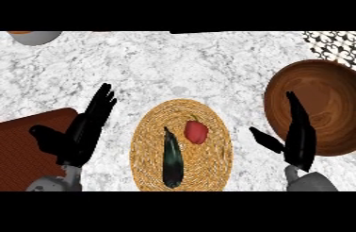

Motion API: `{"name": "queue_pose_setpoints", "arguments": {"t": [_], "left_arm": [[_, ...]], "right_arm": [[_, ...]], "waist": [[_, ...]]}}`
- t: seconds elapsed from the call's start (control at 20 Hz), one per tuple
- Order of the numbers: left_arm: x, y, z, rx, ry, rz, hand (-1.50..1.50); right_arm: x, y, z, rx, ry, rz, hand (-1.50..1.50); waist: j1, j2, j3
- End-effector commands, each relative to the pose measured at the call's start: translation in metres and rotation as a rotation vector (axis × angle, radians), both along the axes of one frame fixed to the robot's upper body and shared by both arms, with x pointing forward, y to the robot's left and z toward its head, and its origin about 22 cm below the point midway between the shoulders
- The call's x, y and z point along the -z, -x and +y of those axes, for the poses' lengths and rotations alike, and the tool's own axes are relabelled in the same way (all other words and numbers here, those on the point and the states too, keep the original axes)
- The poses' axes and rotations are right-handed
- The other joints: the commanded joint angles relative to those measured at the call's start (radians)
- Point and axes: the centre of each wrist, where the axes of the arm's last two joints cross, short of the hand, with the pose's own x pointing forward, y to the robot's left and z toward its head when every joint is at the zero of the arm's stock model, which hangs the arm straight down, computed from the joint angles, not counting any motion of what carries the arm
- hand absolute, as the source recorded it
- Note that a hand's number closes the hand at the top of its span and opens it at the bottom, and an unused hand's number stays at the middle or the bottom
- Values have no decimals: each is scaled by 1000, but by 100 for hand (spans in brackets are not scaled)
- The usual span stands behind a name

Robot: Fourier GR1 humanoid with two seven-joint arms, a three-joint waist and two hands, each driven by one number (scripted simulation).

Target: Pick the bell pepper from the placemat and place it in the bowl

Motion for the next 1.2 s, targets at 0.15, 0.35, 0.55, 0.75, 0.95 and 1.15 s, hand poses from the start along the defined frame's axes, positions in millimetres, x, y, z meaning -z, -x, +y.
{"name": "queue_pose_setpoints", "arguments": {"t": [0.15,0.35,0.55,0.75,0.95,1.15], "left_arm": [[1,2,-9,53,20,15,0],[-1,-1,-12,79,19,10,0],[-2,-3,-15,107,20,3,0],[-2,-4,-19,118,32,18,0],[4,-3,-16,122,28,25,0],[1,-2,-24,137,57,19,0]], "right_arm": [[35,21,3,170,27,254,-150],[34,20,22,224,-27,384,-150],[28,10,45,287,-48,501,-150],[20,0,70,369,-51,601,-150],[3,-12,100,438,-40,689,-150],[-8,-22,132,513,0,791,-150]], "waist": [[29,9,2],[49,12,4],[75,16,7],[88,13,11],[90,9,13],[96,5,18]]}}
